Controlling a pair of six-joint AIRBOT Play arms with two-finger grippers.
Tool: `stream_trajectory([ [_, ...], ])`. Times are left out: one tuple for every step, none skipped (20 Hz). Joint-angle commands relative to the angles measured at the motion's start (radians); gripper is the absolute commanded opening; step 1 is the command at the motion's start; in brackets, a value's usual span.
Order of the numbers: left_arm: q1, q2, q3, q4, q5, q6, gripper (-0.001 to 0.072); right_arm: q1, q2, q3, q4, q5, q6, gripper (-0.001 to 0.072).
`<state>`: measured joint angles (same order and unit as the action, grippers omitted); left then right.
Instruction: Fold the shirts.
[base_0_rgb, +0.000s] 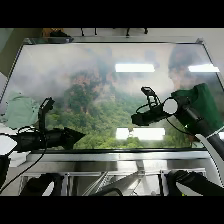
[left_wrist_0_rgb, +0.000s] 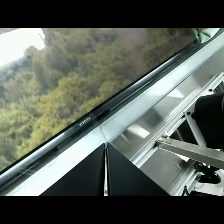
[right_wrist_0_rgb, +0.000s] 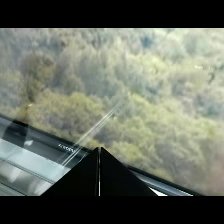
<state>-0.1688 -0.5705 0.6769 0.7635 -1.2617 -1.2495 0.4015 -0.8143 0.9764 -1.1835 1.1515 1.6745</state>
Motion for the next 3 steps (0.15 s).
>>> stream_trajectory([
  [-0.008, 0.009, -0.025, 0.001, 0.012, -0.001, 0.0016, 0.011, 0.0, -0.01, 0.003, -0.015, 0.0, 0.0023],
  [-0.008, 0.009, -0.025, 0.001, 0.017, -0.001, 0.0016, 0.011, -0.002, -0.01, 0.003, -0.015, 0.0, 0.0023],
  [-0.008, 0.009, -0.025, 0.001, 0.016, -0.001, 0.0016, 0.011, -0.003, -0.01, 0.003, -0.014, 0.0, 0.0022],
])
